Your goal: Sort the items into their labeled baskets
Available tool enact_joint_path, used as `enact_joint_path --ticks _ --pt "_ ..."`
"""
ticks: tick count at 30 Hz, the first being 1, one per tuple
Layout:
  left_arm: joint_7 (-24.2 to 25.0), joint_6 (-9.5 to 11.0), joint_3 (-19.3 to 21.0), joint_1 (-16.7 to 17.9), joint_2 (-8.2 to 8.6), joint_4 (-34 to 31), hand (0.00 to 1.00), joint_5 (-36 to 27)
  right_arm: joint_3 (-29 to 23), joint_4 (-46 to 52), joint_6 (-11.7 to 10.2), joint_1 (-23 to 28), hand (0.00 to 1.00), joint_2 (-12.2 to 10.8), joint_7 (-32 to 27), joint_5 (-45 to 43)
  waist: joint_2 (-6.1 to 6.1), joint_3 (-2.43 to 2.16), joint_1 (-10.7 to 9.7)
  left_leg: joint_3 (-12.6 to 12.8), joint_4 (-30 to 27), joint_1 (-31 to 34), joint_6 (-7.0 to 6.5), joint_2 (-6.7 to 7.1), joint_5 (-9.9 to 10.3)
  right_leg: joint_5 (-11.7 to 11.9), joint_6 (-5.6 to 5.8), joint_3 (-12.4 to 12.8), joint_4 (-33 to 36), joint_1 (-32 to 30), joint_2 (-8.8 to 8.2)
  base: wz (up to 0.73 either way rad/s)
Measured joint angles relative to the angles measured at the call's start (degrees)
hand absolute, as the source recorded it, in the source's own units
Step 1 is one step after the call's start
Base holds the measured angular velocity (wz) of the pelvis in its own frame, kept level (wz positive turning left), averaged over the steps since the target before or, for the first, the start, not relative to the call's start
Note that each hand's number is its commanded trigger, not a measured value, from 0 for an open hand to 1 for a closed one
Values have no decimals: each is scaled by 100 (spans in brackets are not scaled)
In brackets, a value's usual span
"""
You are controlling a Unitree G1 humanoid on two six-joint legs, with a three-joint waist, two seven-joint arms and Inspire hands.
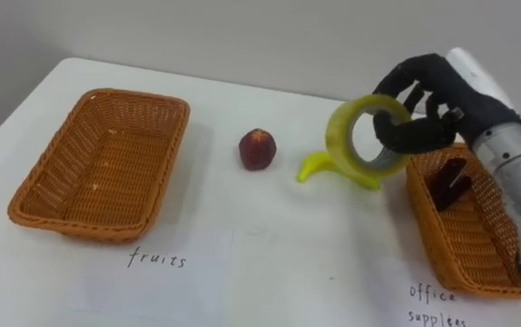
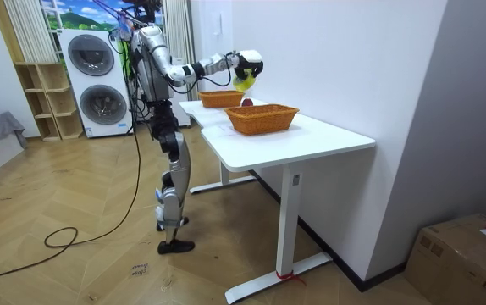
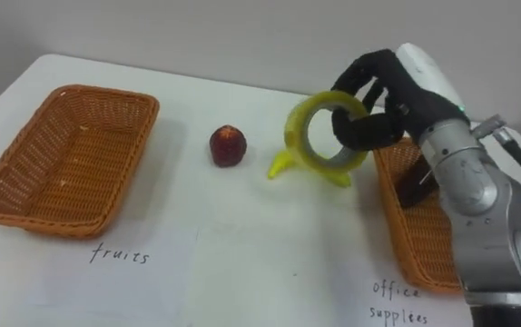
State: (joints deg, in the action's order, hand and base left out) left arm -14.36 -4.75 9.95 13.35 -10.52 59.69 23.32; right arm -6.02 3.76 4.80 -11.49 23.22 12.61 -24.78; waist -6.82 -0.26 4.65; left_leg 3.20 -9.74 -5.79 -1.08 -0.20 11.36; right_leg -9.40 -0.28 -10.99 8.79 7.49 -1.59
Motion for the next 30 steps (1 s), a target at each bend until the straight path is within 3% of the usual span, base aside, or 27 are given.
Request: enact_joint_path --ticks 3,10,16,20,23,26,30 --pt "-1 -1 4 0 53 -40 0 2 -109 -72 9 2 100 81 -128 96 14 23 -124 3 4 3 0 1 0 0 0 0 5 -14 -1 -2" --pt "-22 -3 1 6 72 -45 0 -1 -336 -159 27 446 100 184 -319 321 25 56 -167 120 37 -51 3 -24 2 0 0 99 7 -20 16 -7" --pt "124 -13 103 96 77 -150 0 124 -442 -319 46 590 100 186 -319 345 -52 78 -295 181 42 -45 0 -32 4 0 0 146 15 -46 15 -4" --pt "175 -6 335 95 70 -248 0 138 -647 -446 37 590 100 188 -320 393 -115 38 -327 218 38 -36 0 -51 5 0 0 160 25 -65 18 -2" --pt "174 -6 380 112 61 -340 0 139 -838 -572 36 590 100 188 -340 394 -121 34 -345 229 38 -45 -5 -50 9 0 0 173 35 -63 16 0" --pt "174 -11 367 136 61 -417 0 128 -905 -650 37 591 100 188 -437 402 -62 62 -377 279 39 -83 -6 -60 18 0 0 245 81 -69 29 -9" --pt "159 -8 260 144 61 -481 0 106 -903 -686 37 656 100 187 -478 436 45 21 -492 319 45 -92 -6 -60 18 0 0 310 102 -99 36 -9"
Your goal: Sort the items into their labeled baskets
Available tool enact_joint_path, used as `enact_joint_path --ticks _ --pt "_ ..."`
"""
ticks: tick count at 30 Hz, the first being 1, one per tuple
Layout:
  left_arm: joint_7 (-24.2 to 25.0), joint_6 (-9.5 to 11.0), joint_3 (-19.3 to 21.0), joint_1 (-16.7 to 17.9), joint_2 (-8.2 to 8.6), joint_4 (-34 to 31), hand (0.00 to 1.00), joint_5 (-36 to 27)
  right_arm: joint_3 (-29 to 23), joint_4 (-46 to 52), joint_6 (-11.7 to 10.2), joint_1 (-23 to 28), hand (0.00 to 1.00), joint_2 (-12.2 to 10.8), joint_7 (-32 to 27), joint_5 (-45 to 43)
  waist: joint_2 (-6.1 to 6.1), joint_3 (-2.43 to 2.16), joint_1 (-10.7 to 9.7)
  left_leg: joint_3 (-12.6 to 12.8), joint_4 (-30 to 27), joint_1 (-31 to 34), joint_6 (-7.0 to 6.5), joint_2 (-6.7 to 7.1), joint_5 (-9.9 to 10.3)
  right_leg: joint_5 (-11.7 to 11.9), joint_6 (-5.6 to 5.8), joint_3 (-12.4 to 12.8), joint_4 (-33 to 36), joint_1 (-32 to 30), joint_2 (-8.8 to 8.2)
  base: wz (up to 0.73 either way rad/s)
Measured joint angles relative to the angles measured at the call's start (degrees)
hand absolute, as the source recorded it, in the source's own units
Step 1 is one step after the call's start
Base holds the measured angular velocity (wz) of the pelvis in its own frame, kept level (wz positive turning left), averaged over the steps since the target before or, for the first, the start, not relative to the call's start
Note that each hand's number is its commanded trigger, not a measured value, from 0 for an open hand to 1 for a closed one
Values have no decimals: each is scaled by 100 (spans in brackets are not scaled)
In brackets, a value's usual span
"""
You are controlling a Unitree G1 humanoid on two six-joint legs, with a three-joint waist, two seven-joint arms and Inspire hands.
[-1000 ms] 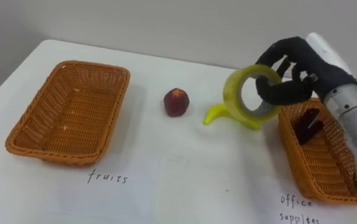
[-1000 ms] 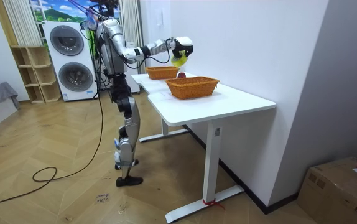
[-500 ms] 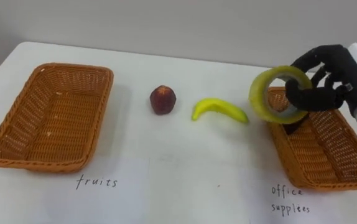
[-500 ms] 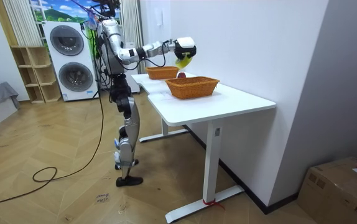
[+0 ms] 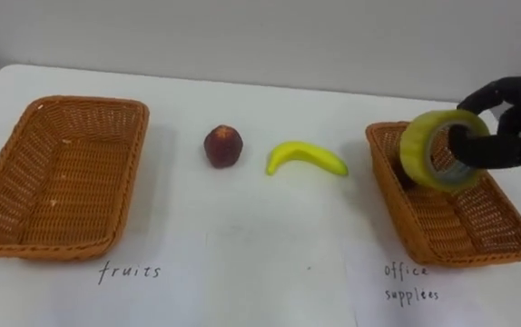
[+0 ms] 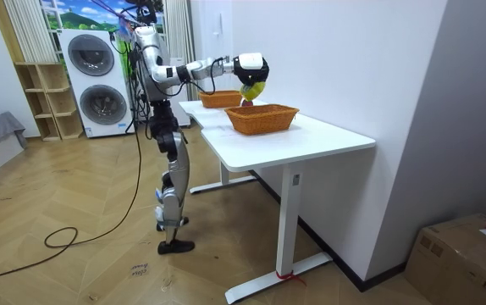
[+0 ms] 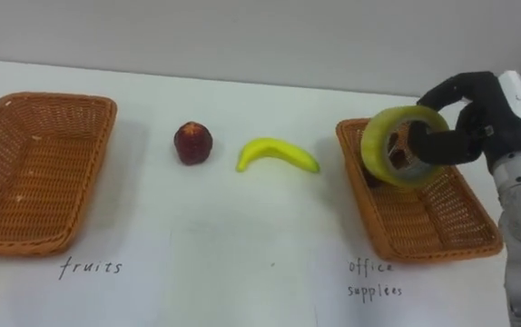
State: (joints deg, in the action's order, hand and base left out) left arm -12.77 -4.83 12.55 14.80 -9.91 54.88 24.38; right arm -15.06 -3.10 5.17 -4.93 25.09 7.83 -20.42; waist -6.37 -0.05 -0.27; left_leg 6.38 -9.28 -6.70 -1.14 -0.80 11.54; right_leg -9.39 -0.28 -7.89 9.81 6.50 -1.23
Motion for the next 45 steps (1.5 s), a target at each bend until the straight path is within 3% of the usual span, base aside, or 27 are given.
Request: enact_joint_path --ticks 13,20,28,36,37,38,39,40,41,45 --pt "-71 72 -99 30 -3 -22 0 17 -1 -2 -11 380 100 0 -81 90 39 -5 -240 179 -1 -2 12 -46 6 10 -16 148 24 -71 41 -6" --pt "-74 76 -99 64 -5 -94 0 17 1 -44 -11 382 100 0 -81 85 15 9 -232 203 12 6 17 -53 9 9 -16 158 23 -90 48 -1" --pt "-74 74 -100 101 -15 -91 0 16 53 -95 -11 450 100 0 -83 97 8 14 -49 253 59 2 21 -59 11 12 -19 167 17 -136 55 -3" --pt "-85 71 -104 184 -27 -91 0 46 254 -330 -7 450 100 -1 -82 68 -10 26 -45 235 84 -69 22 -59 12 11 -18 124 -3 -56 50 2" --pt "-85 71 -107 183 -27 -91 0 47 270 -330 -7 450 97 -1 -72 73 -12 27 -43 234 91 -73 22 -58 13 12 -18 128 -3 -54 50 0" --pt "-85 70 -107 182 -30 -91 0 47 270 -330 -7 450 61 -1 -73 83 -12 27 -31 234 91 -74 22 -56 13 12 -18 128 -2 -51 48 0" --pt "-85 66 -113 182 -37 -91 0 47 272 -330 -7 451 46 -1 -72 86 -13 26 -19 234 90 -80 22 -55 13 12 -18 129 -2 -45 48 0" --pt "-85 62 -124 182 -40 -91 0 47 272 -330 -7 451 5 -1 -72 86 -13 26 -13 234 90 -81 22 -54 13 11 -18 129 -2 -43 47 0" --pt "-84 60 -157 164 -51 -91 0 34 272 -331 -7 450 0 -1 -72 85 -11 26 6 234 88 -80 22 -54 12 11 -18 134 -2 -42 48 0" --pt "-83 60 -157 156 -51 -91 0 32 272 -332 -7 450 0 -1 -72 85 -10 26 29 234 87 -78 22 -55 12 12 -18 136 -3 -41 49 0"
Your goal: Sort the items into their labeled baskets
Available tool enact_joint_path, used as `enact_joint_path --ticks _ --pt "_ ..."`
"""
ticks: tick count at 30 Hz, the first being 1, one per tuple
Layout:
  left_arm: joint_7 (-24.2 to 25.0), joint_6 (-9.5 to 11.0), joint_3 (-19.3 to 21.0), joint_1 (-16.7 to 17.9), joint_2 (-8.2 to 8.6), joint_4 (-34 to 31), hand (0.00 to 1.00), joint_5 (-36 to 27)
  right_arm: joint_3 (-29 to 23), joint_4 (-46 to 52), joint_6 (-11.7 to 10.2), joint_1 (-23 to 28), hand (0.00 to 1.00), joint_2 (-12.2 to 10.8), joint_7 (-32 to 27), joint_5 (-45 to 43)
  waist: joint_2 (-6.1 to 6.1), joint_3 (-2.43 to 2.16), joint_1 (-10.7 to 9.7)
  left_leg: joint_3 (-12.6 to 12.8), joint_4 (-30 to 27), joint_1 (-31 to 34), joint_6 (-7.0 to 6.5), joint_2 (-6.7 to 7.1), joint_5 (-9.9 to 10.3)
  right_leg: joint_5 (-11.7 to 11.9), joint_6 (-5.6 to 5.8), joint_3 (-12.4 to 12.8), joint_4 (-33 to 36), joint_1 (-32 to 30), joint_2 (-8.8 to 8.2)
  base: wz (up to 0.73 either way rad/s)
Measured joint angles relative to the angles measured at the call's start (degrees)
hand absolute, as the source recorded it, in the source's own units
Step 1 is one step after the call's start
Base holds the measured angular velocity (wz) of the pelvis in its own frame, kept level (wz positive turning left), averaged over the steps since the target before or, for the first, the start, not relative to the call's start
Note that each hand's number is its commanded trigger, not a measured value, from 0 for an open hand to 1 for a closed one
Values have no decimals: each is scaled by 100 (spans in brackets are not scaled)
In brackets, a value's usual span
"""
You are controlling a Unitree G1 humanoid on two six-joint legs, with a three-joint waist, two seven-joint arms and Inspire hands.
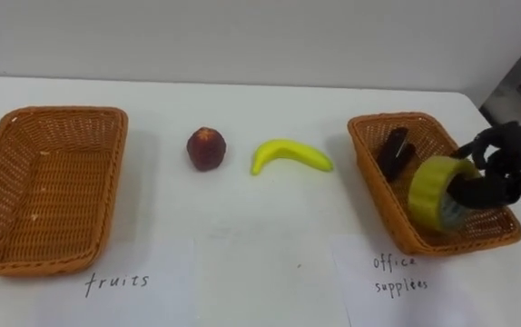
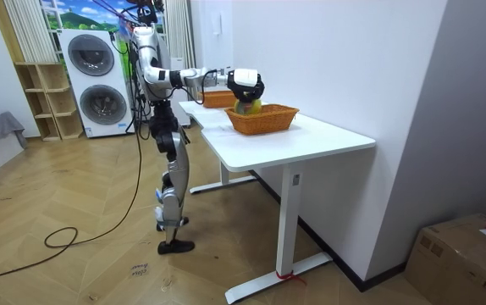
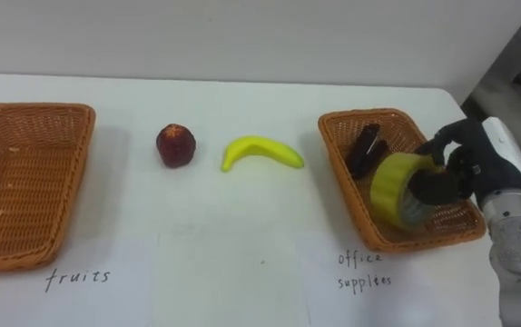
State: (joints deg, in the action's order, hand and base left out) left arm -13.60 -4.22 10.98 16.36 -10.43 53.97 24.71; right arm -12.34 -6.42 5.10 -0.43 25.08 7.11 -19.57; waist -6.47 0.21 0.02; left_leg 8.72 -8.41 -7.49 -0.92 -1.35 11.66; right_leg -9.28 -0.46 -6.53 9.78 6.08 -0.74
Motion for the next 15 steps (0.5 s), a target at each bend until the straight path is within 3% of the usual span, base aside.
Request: enact_joint_path --ticks 15 --pt "7 0 1 -2 0 -4 0 1 -9 -2 -8 -4 0 0 -20 110 -7 -4 22 -10 4 1 0 -1 0 0 0 -6 -1 1 0 0"
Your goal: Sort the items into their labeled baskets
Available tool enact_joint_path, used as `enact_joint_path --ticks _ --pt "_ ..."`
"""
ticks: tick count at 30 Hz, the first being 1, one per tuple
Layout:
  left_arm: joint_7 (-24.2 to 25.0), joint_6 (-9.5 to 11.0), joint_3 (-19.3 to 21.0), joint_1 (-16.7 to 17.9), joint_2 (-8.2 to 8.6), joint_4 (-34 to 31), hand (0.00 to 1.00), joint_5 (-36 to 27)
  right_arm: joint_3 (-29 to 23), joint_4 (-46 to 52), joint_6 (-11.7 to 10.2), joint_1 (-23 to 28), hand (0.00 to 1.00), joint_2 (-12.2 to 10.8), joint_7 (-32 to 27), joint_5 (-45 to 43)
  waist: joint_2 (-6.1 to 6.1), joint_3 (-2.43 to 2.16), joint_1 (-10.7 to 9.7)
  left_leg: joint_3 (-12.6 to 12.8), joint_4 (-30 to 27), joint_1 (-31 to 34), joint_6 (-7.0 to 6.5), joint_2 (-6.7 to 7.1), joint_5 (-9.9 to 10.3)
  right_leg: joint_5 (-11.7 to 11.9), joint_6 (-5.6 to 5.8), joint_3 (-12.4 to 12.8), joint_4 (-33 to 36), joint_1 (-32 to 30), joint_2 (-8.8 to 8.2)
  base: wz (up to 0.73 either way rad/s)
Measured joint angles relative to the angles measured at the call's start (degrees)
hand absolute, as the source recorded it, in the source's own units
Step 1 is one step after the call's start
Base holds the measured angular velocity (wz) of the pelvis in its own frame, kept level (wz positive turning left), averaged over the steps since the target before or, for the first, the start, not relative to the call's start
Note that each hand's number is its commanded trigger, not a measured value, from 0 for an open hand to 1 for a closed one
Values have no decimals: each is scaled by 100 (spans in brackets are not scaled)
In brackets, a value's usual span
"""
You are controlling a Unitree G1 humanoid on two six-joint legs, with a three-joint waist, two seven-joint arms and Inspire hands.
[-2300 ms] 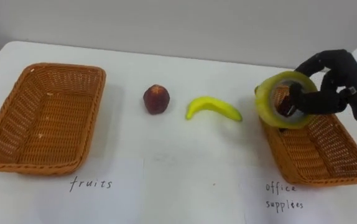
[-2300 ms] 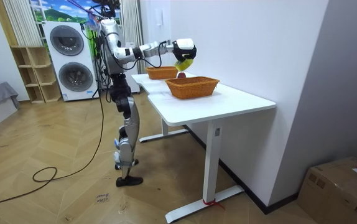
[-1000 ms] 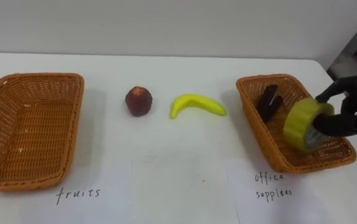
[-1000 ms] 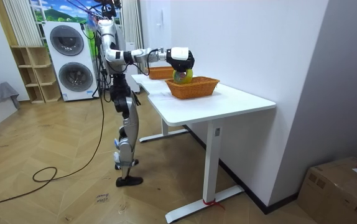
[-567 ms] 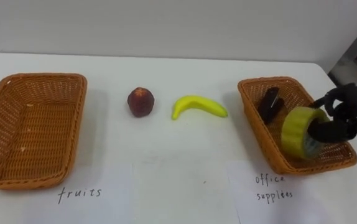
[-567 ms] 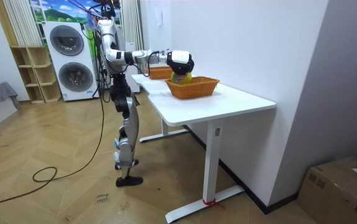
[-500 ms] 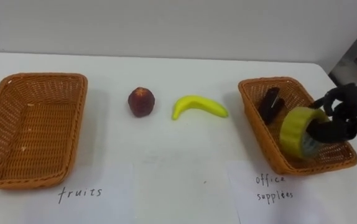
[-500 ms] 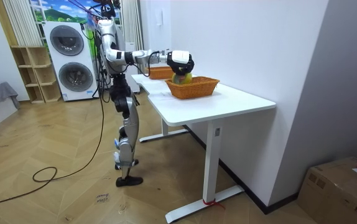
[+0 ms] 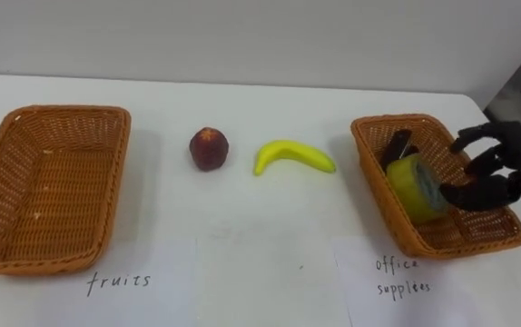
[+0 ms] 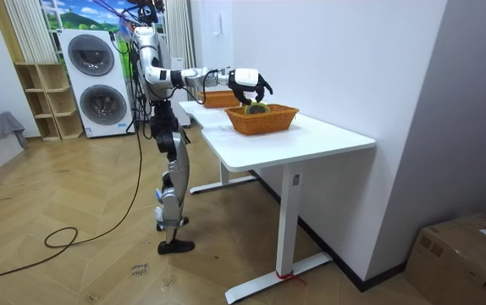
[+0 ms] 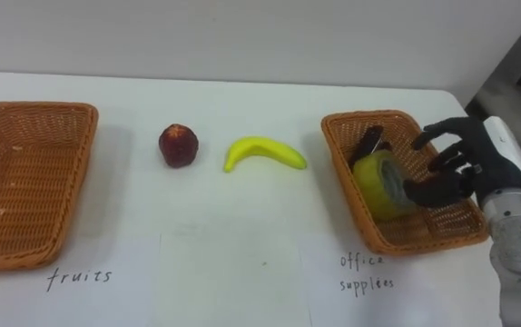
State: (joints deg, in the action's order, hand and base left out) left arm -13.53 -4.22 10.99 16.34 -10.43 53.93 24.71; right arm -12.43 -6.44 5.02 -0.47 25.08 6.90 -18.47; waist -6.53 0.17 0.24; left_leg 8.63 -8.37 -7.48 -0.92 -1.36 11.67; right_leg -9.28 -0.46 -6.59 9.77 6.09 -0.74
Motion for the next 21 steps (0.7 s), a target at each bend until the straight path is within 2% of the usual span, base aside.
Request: enact_joint_path --ticks 6,12,18,21 --pt "0 0 5 17 -1 -2 0 1 -1 0 0 0 0 0 0 1 -39 1 6 4 1 6 0 2 0 -1 2 1 -10 -4 -1 0" --pt "0 0 4 23 -1 -3 0 -3 -3 0 0 -5 0 0 -1 -20 -101 -20 6 -1 -3 1 0 3 0 -2 3 -3 -16 1 -3 0" --pt "0 1 2 41 -3 -5 0 -29 -5 0 -1 -8 0 0 -4 -9 -66 2 -1 -13 0 -2 0 1 0 -2 3 -36 -10 16 -6 0" --pt "1 1 -2 66 -3 2 0 -28 -5 1 -1 -8 0 0 -3 -1 -62 -3 -4 -9 -13 21 0 -1 1 -1 2 -47 -3 -5 -7 0"
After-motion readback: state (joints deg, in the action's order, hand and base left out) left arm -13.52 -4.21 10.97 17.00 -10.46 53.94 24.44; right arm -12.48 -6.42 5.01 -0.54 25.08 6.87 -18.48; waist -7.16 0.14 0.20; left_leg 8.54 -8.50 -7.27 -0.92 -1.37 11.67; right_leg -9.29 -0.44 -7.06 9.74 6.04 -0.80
